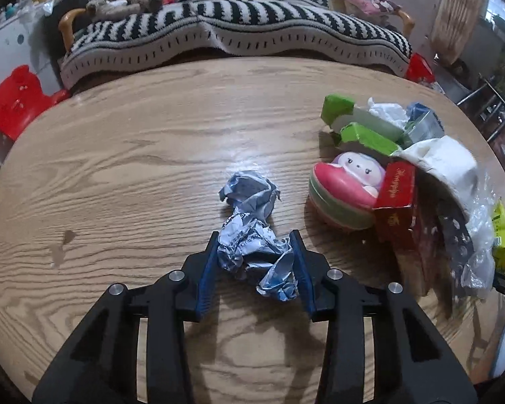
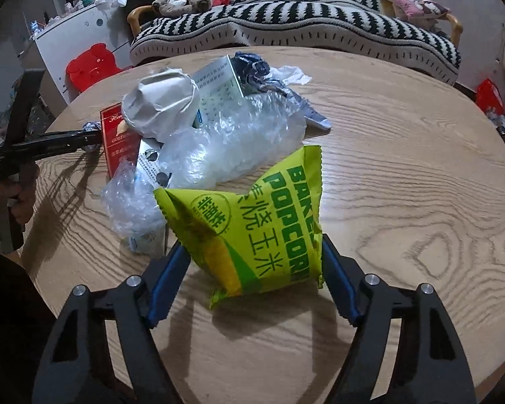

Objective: Collect trash
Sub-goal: 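Grasp the crumpled foil with the left tool while the right tool grasps the popcorn bag, then carry both items to the black bin and open both tools to drop them, then grasp the red box with the left tool while the right tool grasps bubble wrap, then carry both items over the bin and open both tools to drop them, then grasp the pink-purple toy with the left tool while the right tool grasps the white paper bag, then carry both items over the bin and open both tools to drop them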

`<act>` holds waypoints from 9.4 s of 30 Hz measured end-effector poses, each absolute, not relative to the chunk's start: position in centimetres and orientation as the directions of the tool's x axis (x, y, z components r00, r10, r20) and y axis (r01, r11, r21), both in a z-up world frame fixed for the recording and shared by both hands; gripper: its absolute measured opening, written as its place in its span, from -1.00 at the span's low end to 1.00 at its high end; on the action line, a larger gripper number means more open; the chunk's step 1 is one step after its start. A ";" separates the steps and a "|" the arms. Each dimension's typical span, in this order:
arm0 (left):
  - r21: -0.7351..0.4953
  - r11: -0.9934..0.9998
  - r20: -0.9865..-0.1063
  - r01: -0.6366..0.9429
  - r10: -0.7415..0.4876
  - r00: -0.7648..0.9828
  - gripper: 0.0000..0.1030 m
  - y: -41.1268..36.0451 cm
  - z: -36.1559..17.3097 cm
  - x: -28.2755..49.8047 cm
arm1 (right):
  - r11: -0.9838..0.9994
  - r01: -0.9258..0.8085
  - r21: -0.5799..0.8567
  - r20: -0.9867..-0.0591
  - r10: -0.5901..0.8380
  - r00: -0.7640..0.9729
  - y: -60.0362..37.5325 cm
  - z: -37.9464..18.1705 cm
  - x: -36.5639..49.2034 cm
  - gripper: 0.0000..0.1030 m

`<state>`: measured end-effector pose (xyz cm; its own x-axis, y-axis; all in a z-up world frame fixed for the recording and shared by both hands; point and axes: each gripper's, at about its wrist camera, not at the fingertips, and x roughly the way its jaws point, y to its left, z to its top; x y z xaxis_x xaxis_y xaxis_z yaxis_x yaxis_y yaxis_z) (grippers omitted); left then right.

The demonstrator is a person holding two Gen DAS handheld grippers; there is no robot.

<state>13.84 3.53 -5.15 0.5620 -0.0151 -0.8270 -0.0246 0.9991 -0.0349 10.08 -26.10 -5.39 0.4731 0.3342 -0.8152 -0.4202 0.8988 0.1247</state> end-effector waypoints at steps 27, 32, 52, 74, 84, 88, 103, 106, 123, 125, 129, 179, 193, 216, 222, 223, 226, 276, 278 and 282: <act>-0.255 0.603 -0.770 0.756 -0.599 0.218 -0.23 -36.3 -2.4 -0.5 | 0.864 0.435 0.254 -0.821 -0.045 0.569 -54.5 -1.5 -11.8 0.46; -0.248 0.550 -0.802 0.798 -0.579 0.150 -0.22 -41.8 -5.3 -1.5 | 0.832 0.484 0.271 -0.831 -0.051 0.553 -56.6 -3.0 -13.2 0.48; -0.255 0.540 -0.826 0.802 -0.553 0.111 0.59 -46.6 -7.0 -0.8 | 0.794 0.541 0.278 -0.846 -0.064 0.529 -59.8 -4.6 -12.1 0.74; -0.147 0.946 -0.754 0.288 -0.295 0.587 0.80 -7.6 2.5 -1.1 | 0.953 -0.084 0.290 -0.739 0.279 0.614 -33.3 3.9 0.6 0.87; -0.219 0.966 -0.803 0.137 -0.259 0.537 0.80 -2.9 -0.2 4.4 | 0.900 -0.111 0.422 -0.731 0.409 0.546 -26.5 0.8 8.4 0.87; -0.290 0.954 -0.814 0.079 -0.289 0.503 0.80 -2.7 -2.6 7.5 | 0.893 -0.110 0.437 -0.738 0.426 0.524 -25.9 -1.8 10.4 0.86; -0.321 0.946 -0.788 0.039 -0.290 0.543 0.50 -4.0 -5.1 13.3 | 0.860 -0.052 0.507 -0.781 0.484 0.396 -24.1 -6.1 14.9 0.38; -0.363 0.931 -0.778 0.043 -0.328 0.535 0.08 -4.3 -5.3 13.2 | 0.839 -0.053 0.542 -0.759 0.516 0.397 -24.4 -6.4 15.2 -0.35; -0.202 0.975 -0.738 0.090 -0.212 0.640 -0.61 -3.1 0.6 8.7 | 0.893 -0.143 0.426 -0.710 0.428 0.560 -27.1 0.0 11.1 -0.56; -0.169 0.979 -0.721 0.110 -0.199 0.663 -0.61 -3.7 1.6 8.4 | 0.905 -0.137 0.402 -0.714 0.404 0.572 -27.8 0.3 10.5 -0.56; -0.157 0.972 -0.696 0.174 -0.234 0.679 -0.61 -6.3 2.9 7.9 | 0.932 -0.111 0.346 -0.722 0.340 0.603 -30.5 0.9 8.5 -0.56; -0.318 0.549 -0.828 0.773 -0.558 0.056 0.10 -46.0 -8.7 1.3 | 0.850 0.500 0.167 -0.924 -0.041 0.380 -60.5 -8.0 -8.3 0.49; -0.369 0.675 -0.727 0.639 -0.638 0.254 0.82 -32.7 -0.8 2.1 | 0.885 0.395 0.247 -0.783 -0.058 0.619 -55.8 -1.6 -6.9 0.82; -0.179 0.962 -0.779 0.208 -0.268 0.567 0.84 1.1 -1.4 9.1 | 0.944 -0.141 0.298 -0.783 0.326 0.529 -27.6 -0.6 6.4 0.82; -0.175 0.964 -0.781 0.202 -0.260 0.568 0.84 1.3 -3.2 13.9 | 0.957 -0.159 0.243 -0.828 0.290 0.480 -25.8 -2.8 8.4 0.82; -0.173 0.962 -0.780 0.212 -0.265 0.567 0.84 1.1 -3.4 14.5 | 0.957 -0.161 0.241 -0.832 0.289 0.474 -25.8 -3.1 8.6 0.82; -0.129 0.963 -0.780 0.238 -0.246 0.576 0.84 0.0 -3.8 16.1 | 0.959 -0.166 0.232 -0.842 0.283 0.460 -25.6 -3.8 9.3 0.82; -0.110 0.637 -0.730 0.763 -0.573 0.373 0.02 -31.4 0.6 1.6 | 0.907 0.356 0.223 -0.791 -0.045 0.610 -52.0 1.1 -7.5 -0.05; -0.126 0.589 -0.736 0.798 -0.595 0.323 0.02 -34.5 -0.1 0.4 | 0.897 0.390 0.210 -0.797 -0.074 0.599 -53.7 0.7 -8.7 -0.05; -0.180 0.504 -0.749 0.845 -0.627 0.214 0.02 -39.2 -2.1 -1.0 | 0.863 0.464 0.198 -0.835 -0.099 0.541 -56.8 -1.0 -10.8 -0.06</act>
<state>-1.04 -39.24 -2.06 0.2143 -0.6268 -0.7491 0.8446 0.5042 -0.1802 -10.81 -56.79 -0.97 0.5409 -0.0994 -0.8352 0.4640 0.8635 0.1977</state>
